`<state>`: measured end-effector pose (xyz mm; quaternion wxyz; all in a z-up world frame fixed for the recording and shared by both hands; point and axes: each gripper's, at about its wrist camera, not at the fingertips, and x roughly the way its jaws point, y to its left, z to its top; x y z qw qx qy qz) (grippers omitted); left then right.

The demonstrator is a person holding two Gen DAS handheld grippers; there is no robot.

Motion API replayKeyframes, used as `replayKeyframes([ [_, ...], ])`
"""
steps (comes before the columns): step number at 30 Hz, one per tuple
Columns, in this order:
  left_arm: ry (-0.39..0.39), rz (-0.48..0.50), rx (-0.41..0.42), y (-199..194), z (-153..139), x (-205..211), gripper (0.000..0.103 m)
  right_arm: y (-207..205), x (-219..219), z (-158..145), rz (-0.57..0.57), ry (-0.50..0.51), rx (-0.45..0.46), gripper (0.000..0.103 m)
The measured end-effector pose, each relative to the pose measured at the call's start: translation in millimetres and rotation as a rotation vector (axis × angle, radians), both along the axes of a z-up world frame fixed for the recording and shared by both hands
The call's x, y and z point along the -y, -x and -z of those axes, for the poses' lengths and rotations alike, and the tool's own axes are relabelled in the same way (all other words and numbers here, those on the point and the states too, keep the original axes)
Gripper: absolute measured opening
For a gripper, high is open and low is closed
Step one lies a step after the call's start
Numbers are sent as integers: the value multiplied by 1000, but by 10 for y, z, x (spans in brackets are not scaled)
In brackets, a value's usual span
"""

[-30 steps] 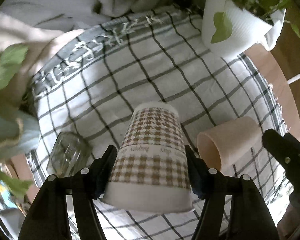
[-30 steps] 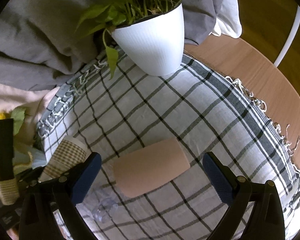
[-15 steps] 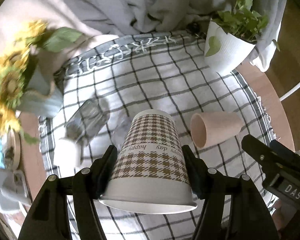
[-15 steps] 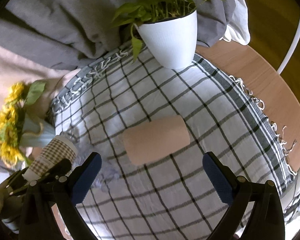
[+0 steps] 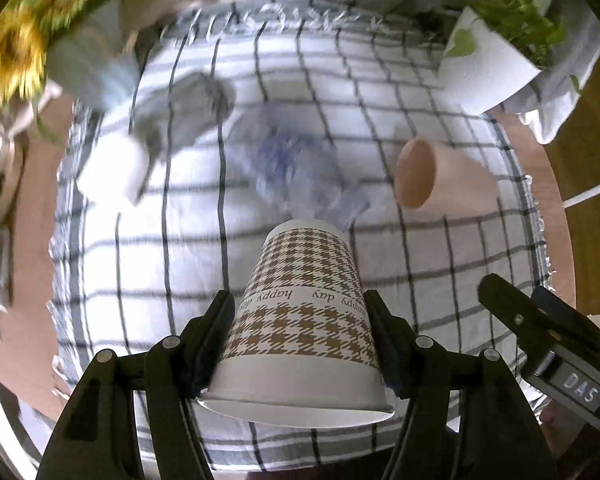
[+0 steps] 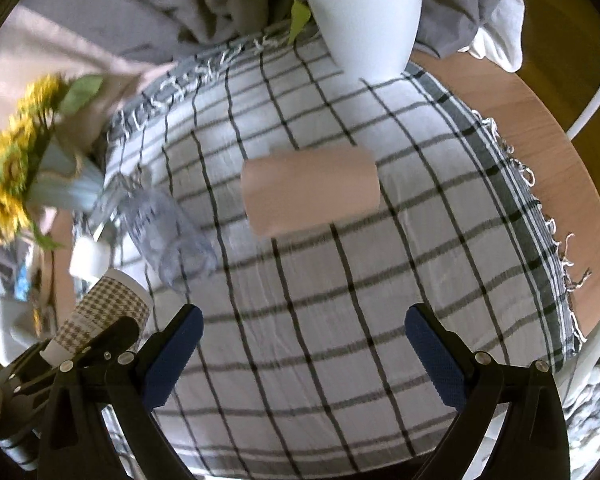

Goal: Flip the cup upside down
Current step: 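Lift the houndstooth cup with the left gripper and tilt it upright, then close the right gripper on the houndstooth cup while the left gripper opens and releases it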

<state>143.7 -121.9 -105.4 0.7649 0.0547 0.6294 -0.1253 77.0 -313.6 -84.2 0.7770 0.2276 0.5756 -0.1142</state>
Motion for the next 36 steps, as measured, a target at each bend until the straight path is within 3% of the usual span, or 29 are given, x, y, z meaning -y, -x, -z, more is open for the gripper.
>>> replayKeyframes([
  [5, -24, -49, -32, 60, 277, -59, 65, 50, -25, 166, -42, 27, -54, 102],
  [15, 17, -127, -67, 201, 585, -97, 65, 146, -58, 424, -97, 79, -135, 102],
  [23, 8, -100, -99, 338, 689, -44, 65, 227, -98, 511, -123, 95, -166, 102],
  [27, 8, -98, -111, 379, 723, -40, 80, 274, -94, 532, -121, 89, -179, 102],
  [36, -6, -69, -106, 391, 734, 75, 80, 310, -89, 498, -112, 93, -179, 102],
])
